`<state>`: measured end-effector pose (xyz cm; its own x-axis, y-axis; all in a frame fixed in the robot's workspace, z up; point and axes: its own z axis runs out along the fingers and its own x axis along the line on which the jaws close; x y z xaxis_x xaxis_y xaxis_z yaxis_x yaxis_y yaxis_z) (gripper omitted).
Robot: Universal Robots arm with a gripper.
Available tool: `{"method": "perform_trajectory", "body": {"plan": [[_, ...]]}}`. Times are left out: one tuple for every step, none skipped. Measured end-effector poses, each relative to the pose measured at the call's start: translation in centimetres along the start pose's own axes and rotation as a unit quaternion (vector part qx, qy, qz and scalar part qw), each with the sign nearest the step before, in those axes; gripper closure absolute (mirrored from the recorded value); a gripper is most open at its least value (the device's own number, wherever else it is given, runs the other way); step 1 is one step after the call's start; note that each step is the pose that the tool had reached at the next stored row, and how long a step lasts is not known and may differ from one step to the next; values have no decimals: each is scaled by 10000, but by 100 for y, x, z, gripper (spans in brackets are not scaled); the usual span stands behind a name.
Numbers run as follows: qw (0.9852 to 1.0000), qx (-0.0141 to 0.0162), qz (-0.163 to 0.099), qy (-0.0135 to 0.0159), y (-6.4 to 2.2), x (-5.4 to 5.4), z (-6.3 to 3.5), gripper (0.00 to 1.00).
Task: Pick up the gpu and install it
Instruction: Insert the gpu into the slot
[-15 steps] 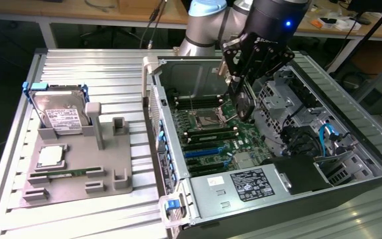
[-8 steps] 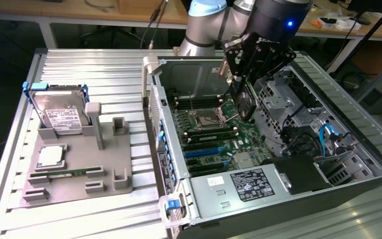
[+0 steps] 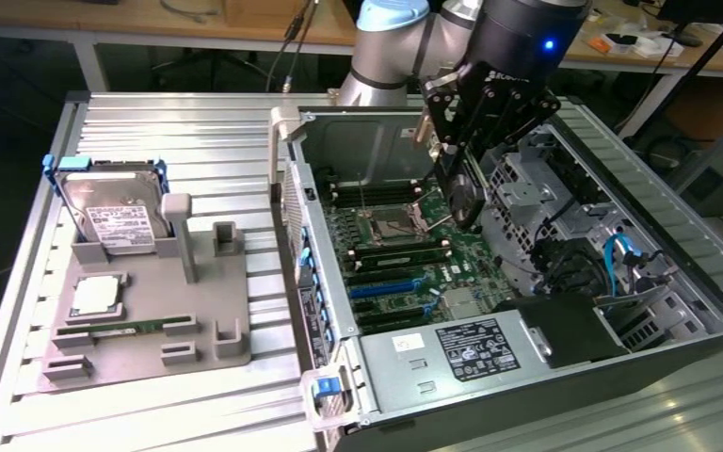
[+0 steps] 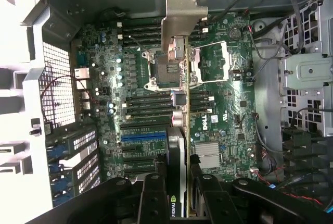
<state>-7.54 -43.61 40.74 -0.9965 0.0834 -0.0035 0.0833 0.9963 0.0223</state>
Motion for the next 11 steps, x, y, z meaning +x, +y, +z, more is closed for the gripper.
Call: {"method": "perform_trajectory", "body": {"plan": [[10000,0,0,0,0,0,0,73],[10000,0,0,0,0,0,0,73],[10000,0,-4,0,0,0,0,73],[10000,0,-12,0,0,0,0,73],[10000,0,-34,1,0,0,0,73],[10000,-1,-72,1,0,0,0,73],[9999,0,-120,3,1,0,0,73],[9999,0,-169,4,3,0,0,73],[9998,0,-219,5,5,-1,0,73],[9997,-1,-262,6,6,0,0,73],[9995,-2,-327,7,6,1,1,73]]}}
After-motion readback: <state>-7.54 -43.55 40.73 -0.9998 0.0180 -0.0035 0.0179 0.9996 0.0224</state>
